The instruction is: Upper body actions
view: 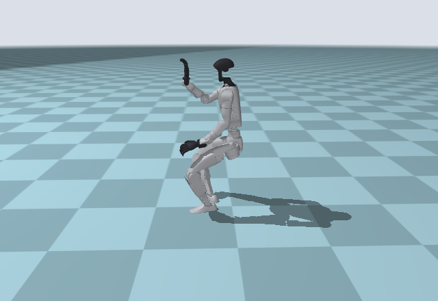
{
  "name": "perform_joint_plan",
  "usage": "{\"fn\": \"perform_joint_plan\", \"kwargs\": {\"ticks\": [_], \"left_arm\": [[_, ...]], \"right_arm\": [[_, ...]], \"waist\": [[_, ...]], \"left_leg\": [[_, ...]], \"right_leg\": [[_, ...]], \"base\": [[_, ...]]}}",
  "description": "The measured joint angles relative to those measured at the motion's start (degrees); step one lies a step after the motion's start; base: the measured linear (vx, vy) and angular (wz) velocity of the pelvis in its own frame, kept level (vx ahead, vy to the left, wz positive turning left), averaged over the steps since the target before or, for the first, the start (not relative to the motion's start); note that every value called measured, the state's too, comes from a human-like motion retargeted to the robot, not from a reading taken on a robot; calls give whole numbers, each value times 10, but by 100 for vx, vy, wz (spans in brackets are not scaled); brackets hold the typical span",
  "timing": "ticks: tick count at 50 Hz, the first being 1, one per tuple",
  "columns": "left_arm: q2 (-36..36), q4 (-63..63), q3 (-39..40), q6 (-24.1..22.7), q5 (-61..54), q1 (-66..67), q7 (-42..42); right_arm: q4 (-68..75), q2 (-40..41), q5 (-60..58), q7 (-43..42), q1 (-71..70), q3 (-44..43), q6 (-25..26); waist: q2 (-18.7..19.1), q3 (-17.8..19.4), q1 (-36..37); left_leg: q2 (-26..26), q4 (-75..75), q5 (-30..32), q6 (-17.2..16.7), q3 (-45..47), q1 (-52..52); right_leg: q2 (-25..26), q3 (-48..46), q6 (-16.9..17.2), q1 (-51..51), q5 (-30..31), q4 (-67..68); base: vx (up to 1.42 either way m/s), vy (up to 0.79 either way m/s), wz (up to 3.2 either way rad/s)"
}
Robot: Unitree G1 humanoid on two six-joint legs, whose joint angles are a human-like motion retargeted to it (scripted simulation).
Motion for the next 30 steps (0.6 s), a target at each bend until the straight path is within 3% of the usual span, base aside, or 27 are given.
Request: {"fn": "perform_joint_plan", "kwargs": {"ticks": [10, 16, 30], "left_arm": [[0, -2, -1, 2, 0, 1, 0], [3, -3, -1, 3, -2, 0, 0], [7, -2, -4, 3, -2, 3, 1]], "right_arm": [[29, 21, 61, -86, 36, -118, 23], [41, 30, 103, -116, 41, -156, 11], [17, 9, 52, -65, 18, -49, -4]], "waist": [[0, 0, 1], [-1, 0, 0], [-3, -1, 1]], "left_leg": [[4, 0, 2, -1, -2, 0], [6, 1, 2, -2, -2, 0], [5, 1, 1, -2, 0, 0]], "right_leg": [[3, -1, -1, -1, 1, -1], [5, -1, -2, -2, 1, -1], [4, 1, -2, -2, 1, -1]], "base": [[0, 0, 0], [0, 0, 0], [0, 0, 0]]}}
